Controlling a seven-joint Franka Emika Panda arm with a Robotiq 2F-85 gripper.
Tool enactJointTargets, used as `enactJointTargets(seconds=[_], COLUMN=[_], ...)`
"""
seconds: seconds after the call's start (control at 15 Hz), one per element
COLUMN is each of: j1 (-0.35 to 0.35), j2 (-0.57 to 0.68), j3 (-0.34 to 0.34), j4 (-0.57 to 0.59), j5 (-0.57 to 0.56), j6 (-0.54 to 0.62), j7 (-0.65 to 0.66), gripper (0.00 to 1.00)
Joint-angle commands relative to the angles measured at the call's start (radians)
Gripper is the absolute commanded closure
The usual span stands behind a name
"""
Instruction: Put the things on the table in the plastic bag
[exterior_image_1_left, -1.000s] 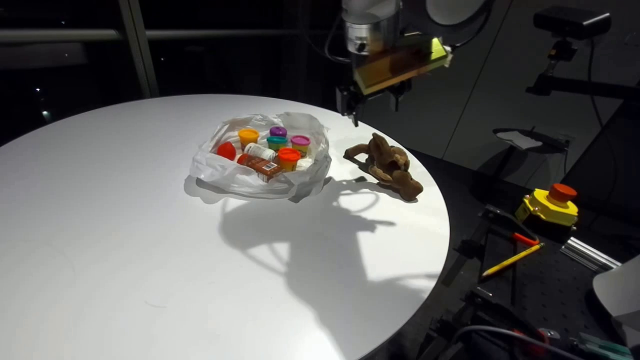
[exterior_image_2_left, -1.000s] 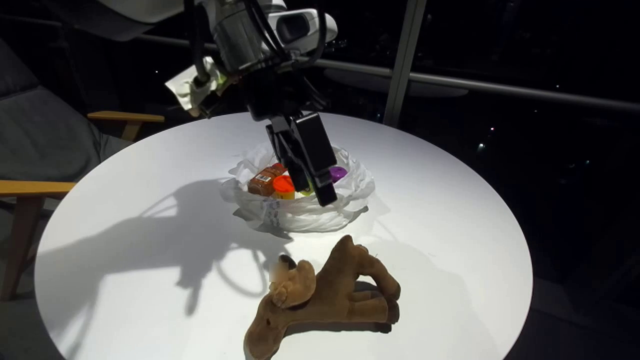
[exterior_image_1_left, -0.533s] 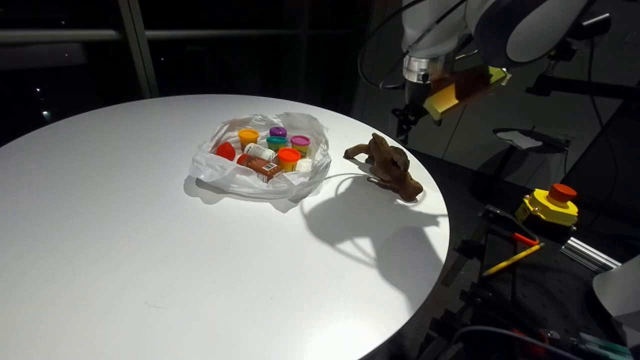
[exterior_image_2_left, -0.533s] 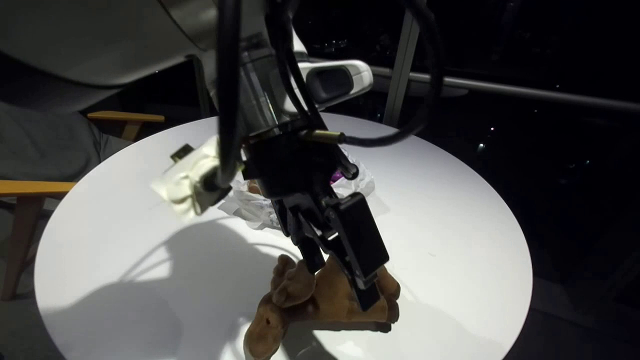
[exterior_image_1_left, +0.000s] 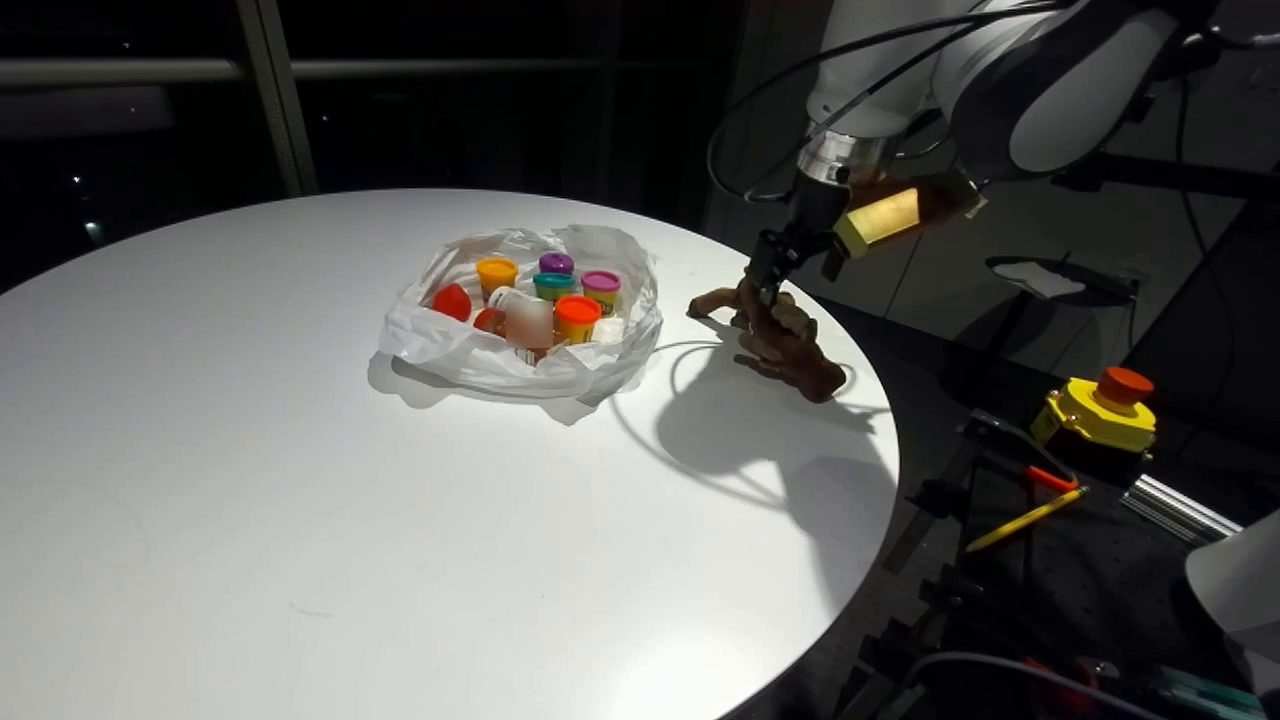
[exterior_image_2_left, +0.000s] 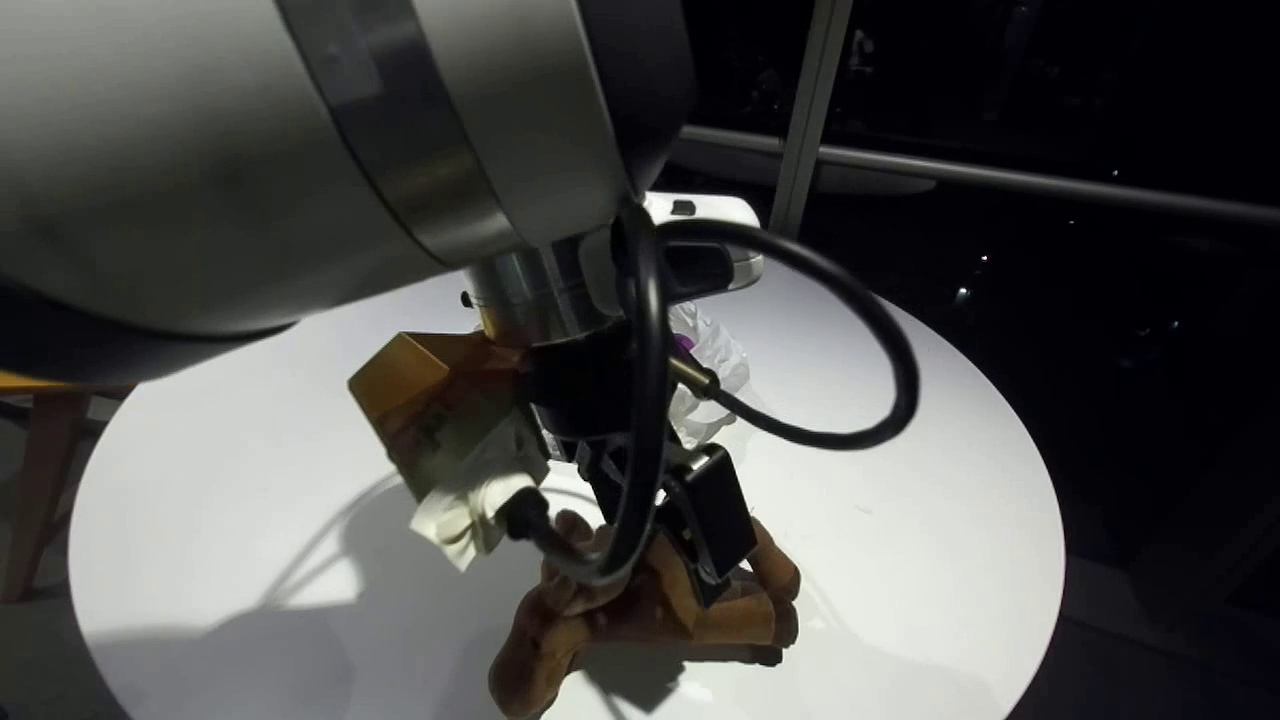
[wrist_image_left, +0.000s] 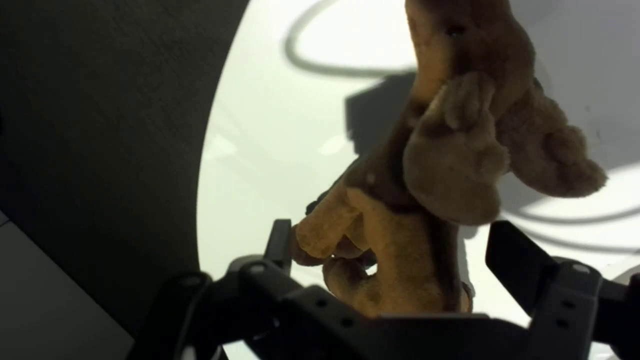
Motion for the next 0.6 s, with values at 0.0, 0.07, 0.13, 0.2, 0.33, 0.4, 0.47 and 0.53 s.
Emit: enactJointTargets(seconds=[0.0, 0.07, 0.13, 0.2, 0.33, 0.4, 0.47, 0.53], j1=[-0.009, -0.009, -0.008, -0.007, -0.006, -0.004, -0.002, 0.009], j2=[0.051, 0.074, 0.107, 0.137, 0.189, 0.205, 0.216, 0.208], j3=[0.009, 0.009, 0.011, 0.014, 0.016, 0.015, 0.015, 0.009], j4=[0.031, 0.044, 0.069, 0.091, 0.133, 0.149, 0.16, 0.156], j5=[0.035, 0.044, 0.065, 0.083, 0.12, 0.132, 0.141, 0.134], j6=[0.08, 0.093, 0.08, 0.064, 0.044, 0.039, 0.036, 0.033], j7=[0.006, 0.01, 0.013, 0.011, 0.01, 0.014, 0.012, 0.023], gripper=[0.0, 0.0, 0.0, 0.0, 0.27, 0.31, 0.31, 0.38])
